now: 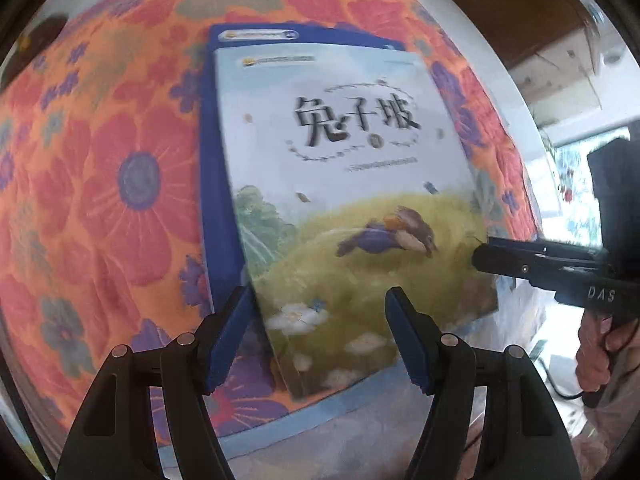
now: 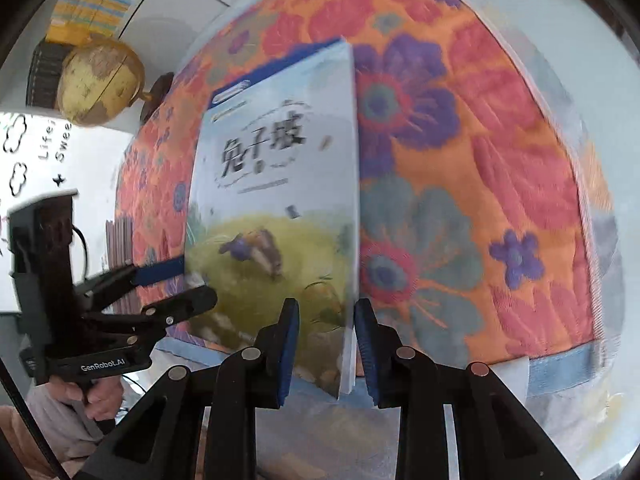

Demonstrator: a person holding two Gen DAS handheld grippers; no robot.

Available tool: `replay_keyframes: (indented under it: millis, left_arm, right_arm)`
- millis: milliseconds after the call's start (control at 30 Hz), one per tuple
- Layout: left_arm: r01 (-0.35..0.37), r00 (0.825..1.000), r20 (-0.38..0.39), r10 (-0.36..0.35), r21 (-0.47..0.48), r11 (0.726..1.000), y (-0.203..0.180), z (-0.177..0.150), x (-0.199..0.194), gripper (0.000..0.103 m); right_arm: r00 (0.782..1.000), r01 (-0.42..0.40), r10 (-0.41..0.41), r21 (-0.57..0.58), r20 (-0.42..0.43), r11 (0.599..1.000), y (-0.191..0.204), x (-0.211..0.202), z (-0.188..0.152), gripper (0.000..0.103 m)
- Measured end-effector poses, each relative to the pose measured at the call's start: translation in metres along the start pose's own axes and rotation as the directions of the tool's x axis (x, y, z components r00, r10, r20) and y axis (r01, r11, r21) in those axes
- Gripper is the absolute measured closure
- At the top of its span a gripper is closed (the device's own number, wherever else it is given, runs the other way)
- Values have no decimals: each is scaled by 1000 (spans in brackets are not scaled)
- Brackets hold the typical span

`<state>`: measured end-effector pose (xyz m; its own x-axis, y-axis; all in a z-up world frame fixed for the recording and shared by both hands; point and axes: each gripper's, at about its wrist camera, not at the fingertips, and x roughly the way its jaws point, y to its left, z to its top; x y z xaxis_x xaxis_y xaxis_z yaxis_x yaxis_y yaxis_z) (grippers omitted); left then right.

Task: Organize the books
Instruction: 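Carry the upright rabbit book with both tools toward the standing books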

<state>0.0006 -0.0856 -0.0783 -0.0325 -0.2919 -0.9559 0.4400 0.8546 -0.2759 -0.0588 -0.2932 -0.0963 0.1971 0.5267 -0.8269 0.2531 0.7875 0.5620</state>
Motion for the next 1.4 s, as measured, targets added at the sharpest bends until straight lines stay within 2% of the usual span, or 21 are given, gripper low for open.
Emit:
replay_keyframes:
  millis: [100, 200, 267, 400, 500, 567, 633, 700, 733, 767, 833, 900, 1033, 1133, 1233, 1267, 1333, 1367, 1400]
  left_arm:
    - [93, 996, 23, -91, -49, 995, 9, 3, -6, 39]
    - [130, 991, 48, -127, -55, 990, 15, 7, -7, 42]
    - [146, 988, 56, -142, -70, 987, 18, 8, -7, 45]
    - [134, 989, 74, -129, -64, 989, 12, -1, -11, 46]
    - [119, 991, 64, -114, -74, 990, 18, 8, -11, 46]
    - [120, 991, 72, -113, -90, 989, 19, 14, -8, 46]
    - [161, 985, 86, -152, -108, 981, 30, 11, -14, 46]
    - [211, 976, 85, -201, -136, 968, 41, 12, -9, 46]
    - [242, 968, 102, -229, -140, 960, 47, 13, -10, 52]
    - [249, 967, 99, -236, -150, 957, 52, 15, -11, 58]
    - [281, 959, 90, -268, -184, 942, 63, 18, -10, 70]
    - [303, 953, 86, -292, -194, 933, 69, 20, -9, 71]
    - [255, 967, 59, -250, -107, 961, 57, 26, -10, 71]
    - [232, 972, 53, -228, -106, 967, 56, 34, -11, 71]
    - [95, 994, 62, -94, -3, 996, 34, 38, -19, 71]
    - [73, 994, 77, -75, 27, 997, 30, 37, -26, 71]
    - [116, 988, 97, -119, 34, 993, 28, 35, -38, 71]
    - [140, 985, 95, -142, 35, 990, 27, 33, -44, 71]
    - [134, 986, 94, -137, 46, 990, 25, 31, -47, 71]
  right_arm:
    - [998, -26, 23, 55, 53, 998, -15, 0, 11, 74]
    - [992, -112, 103, 128, 75, 985, -27, 4, 22, 74]
    - [990, -130, 122, 117, 75, 985, -26, 5, 25, 74]
    - [991, -120, 115, 67, 72, 991, -17, 5, 23, 74]
    - [992, -94, 87, 68, 93, 993, -6, 2, 19, 74]
    - [988, -108, 104, 33, 113, 994, 3, -6, 11, 76]
    - [988, -99, 98, 9, 118, 995, 10, -8, 10, 77]
    - [994, -55, 54, 7, 96, 998, 9, -1, 10, 77]
    - [996, -43, 41, 21, 84, 999, 3, 5, 10, 78]
    - [995, -67, 63, 49, 80, 997, -6, 10, 11, 78]
    - [984, -158, 148, 102, 95, 982, -23, 9, 12, 80]
    - [978, -199, 189, 113, 90, 974, -30, 11, 13, 81]
    - [974, -218, 211, 78, 85, 973, -32, 12, 17, 81]
    - [967, -244, 237, 86, 90, 966, -36, 10, 21, 81]
    - [983, -151, 153, -23, 97, 988, -13, 2, 16, 89]
    - [983, -147, 151, -44, 103, 988, -5, 0, 15, 94]
    - [972, -196, 201, -54, 123, 979, 4, -11, 15, 97]
    - [974, -181, 189, -70, 128, 981, 10, -15, 15, 97]
    - [977, -154, 166, -93, 133, 984, 17, -18, 14, 97]
